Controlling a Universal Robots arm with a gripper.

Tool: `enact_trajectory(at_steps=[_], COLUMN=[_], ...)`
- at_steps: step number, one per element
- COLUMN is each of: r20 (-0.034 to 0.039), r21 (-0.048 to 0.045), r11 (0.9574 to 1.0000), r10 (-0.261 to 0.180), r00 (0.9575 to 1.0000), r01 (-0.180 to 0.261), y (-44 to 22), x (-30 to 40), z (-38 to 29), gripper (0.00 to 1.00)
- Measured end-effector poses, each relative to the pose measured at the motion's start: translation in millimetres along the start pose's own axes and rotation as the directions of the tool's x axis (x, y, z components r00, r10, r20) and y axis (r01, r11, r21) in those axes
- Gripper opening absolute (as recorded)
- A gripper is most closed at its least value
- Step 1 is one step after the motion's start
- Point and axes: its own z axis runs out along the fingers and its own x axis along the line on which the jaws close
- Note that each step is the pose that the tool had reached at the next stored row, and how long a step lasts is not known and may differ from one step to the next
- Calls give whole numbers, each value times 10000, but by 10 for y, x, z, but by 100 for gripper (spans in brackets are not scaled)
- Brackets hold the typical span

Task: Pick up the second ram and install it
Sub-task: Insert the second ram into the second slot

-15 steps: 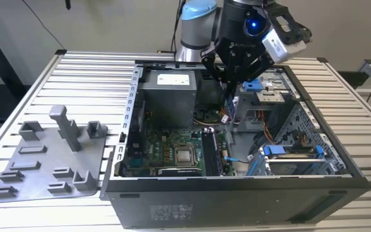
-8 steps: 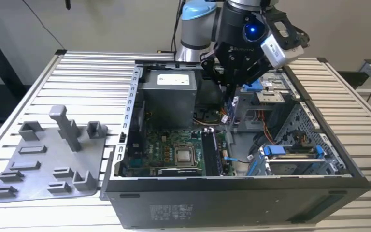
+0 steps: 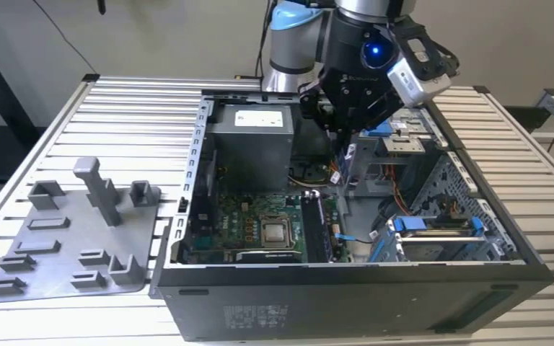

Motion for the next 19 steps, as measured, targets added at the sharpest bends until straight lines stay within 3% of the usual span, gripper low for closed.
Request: enact_trajectory(at_steps=[19], r20=[0], r21=[1], r11=[10000], r10=[0], r00=[10000], r01=[0], y=[2], x=[2], z=[87], gripper=[14])
